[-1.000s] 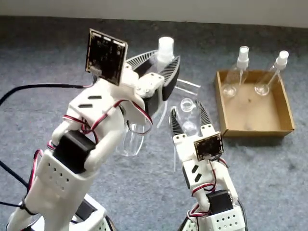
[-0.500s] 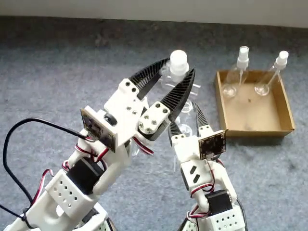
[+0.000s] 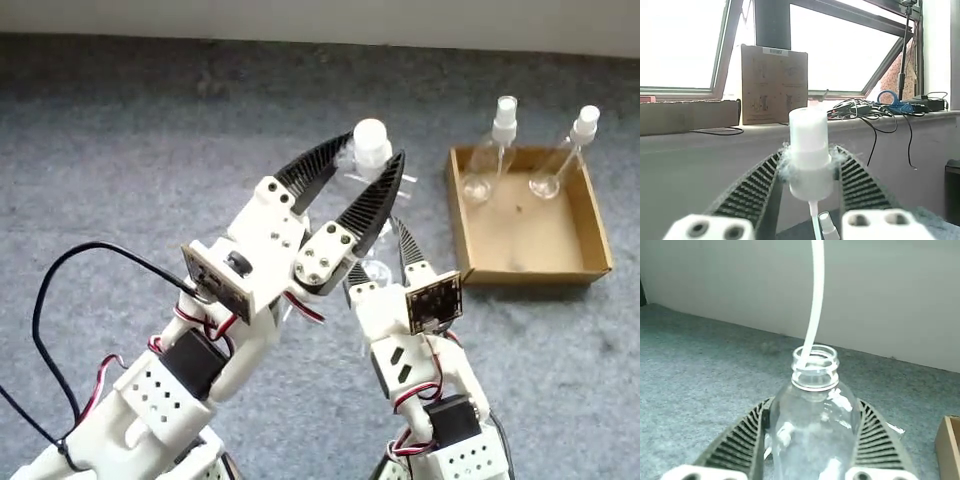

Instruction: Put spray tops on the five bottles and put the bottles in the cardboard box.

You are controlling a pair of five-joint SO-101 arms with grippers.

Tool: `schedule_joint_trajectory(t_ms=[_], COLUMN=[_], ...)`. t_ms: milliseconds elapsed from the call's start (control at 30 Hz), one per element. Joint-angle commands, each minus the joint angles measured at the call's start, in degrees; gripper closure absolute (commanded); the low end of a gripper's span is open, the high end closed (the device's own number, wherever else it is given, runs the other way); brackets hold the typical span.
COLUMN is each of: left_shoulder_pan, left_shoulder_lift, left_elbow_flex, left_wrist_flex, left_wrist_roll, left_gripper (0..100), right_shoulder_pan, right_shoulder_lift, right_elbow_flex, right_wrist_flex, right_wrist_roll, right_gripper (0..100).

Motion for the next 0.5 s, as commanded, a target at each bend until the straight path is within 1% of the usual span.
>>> schedule_joint_trajectory(t_ms=[0, 100, 233, 467], left_shoulder_pan=[0.92, 0.92, 1.01, 1.01], left_shoulder_lift=[-0.75, -0.75, -0.75, -0.75], left_elbow_flex=[-0.57, -0.4, 1.27, 10.86], left_wrist_flex=[-2.11, -5.27, -4.84, -4.92], left_wrist_roll=[-0.44, -0.44, -0.35, -0.35], left_gripper=[100, 100, 100, 100], right_shoulder_pan=[-0.75, -0.84, -0.66, -0.66], right_shoulder_lift=[-0.75, -0.75, -0.75, -0.75], right_elbow_flex=[7.43, 7.43, 7.43, 7.43], right_wrist_flex=[0.13, 0.13, 0.22, 0.22], right_wrist_roll=[-0.44, -0.44, -0.44, -0.53], right_gripper=[87.2, 87.2, 87.2, 87.2])
